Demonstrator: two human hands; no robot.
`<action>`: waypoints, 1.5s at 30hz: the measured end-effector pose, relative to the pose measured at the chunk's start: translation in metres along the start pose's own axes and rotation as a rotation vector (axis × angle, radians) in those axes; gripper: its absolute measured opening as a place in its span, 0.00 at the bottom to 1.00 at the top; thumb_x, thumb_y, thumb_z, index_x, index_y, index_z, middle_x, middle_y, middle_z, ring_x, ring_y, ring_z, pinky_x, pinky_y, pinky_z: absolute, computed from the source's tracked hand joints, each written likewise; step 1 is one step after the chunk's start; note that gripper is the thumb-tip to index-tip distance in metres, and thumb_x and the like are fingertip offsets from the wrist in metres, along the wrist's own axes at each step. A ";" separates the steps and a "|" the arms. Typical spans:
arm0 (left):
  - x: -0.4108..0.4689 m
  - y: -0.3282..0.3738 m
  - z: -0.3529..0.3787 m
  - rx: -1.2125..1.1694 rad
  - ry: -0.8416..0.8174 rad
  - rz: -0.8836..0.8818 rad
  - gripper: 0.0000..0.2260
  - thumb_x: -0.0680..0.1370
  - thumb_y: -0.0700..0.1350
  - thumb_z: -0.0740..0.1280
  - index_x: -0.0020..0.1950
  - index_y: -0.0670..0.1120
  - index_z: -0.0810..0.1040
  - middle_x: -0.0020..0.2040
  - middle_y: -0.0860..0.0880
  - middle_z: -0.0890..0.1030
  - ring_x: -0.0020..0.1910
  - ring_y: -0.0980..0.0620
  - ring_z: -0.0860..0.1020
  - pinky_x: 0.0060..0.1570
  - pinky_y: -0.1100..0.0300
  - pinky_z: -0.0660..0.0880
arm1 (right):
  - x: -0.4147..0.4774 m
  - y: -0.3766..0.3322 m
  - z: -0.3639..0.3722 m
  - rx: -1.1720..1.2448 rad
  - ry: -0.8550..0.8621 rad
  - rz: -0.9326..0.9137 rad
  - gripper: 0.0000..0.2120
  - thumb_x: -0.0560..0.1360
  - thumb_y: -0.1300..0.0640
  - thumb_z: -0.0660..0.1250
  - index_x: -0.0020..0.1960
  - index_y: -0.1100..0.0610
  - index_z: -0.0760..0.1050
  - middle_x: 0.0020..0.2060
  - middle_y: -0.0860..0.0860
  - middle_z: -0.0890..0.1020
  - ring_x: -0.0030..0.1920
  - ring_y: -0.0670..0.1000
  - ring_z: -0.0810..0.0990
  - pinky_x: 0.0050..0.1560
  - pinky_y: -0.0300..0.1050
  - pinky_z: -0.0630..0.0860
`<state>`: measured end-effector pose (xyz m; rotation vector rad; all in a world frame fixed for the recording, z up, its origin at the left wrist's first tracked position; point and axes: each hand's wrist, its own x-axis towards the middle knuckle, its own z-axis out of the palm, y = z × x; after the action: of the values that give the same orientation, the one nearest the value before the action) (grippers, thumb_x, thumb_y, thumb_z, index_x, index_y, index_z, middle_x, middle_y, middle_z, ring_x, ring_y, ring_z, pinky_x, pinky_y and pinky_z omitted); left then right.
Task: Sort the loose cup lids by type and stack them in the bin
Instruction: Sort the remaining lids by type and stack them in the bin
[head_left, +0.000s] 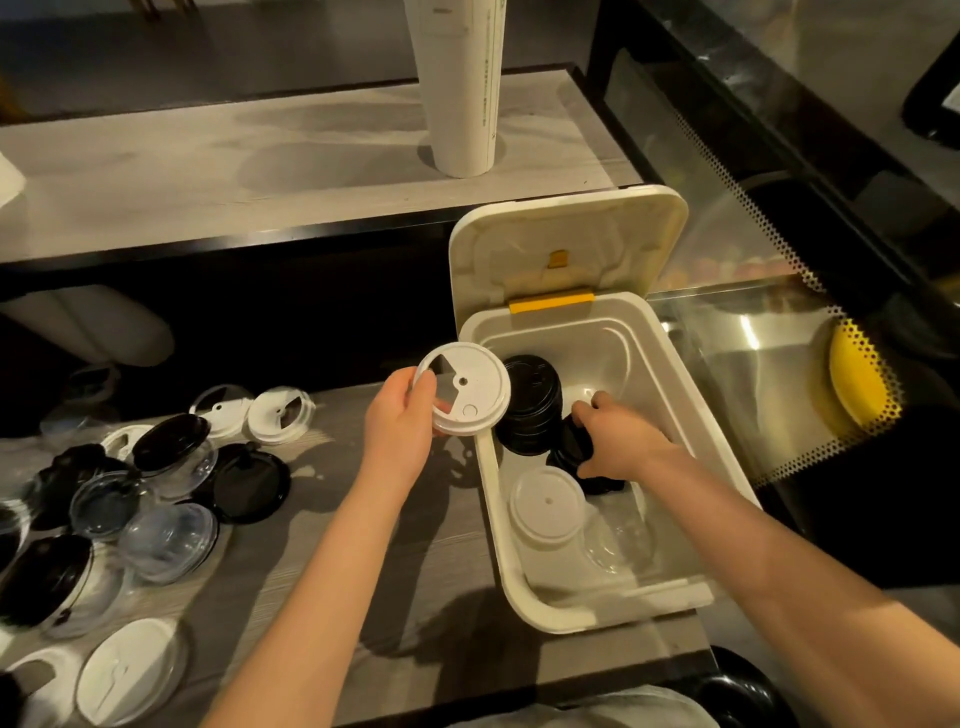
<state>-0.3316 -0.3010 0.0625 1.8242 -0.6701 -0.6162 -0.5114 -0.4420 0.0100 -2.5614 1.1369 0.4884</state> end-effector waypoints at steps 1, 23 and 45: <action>-0.001 -0.001 0.000 -0.009 -0.001 -0.005 0.09 0.81 0.46 0.57 0.45 0.47 0.75 0.35 0.50 0.76 0.34 0.56 0.73 0.36 0.65 0.70 | 0.002 0.000 0.001 0.010 -0.012 -0.008 0.28 0.66 0.51 0.74 0.61 0.56 0.67 0.57 0.54 0.68 0.52 0.58 0.75 0.44 0.47 0.73; -0.012 -0.003 0.003 0.000 -0.008 0.002 0.09 0.82 0.47 0.56 0.54 0.45 0.74 0.37 0.50 0.76 0.36 0.56 0.73 0.34 0.66 0.68 | -0.012 0.005 -0.004 -0.227 -0.099 -0.026 0.23 0.73 0.52 0.67 0.65 0.57 0.66 0.59 0.56 0.68 0.53 0.58 0.76 0.46 0.46 0.74; -0.013 0.017 0.009 0.494 -0.116 0.270 0.18 0.81 0.51 0.58 0.67 0.45 0.70 0.51 0.52 0.77 0.50 0.55 0.74 0.47 0.64 0.67 | -0.038 -0.026 -0.060 0.493 0.194 -0.378 0.32 0.65 0.49 0.77 0.66 0.47 0.70 0.60 0.42 0.71 0.61 0.42 0.70 0.64 0.39 0.69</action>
<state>-0.3498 -0.3025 0.0773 2.1042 -1.2071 -0.3978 -0.5046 -0.4246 0.0826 -2.3257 0.6847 -0.1221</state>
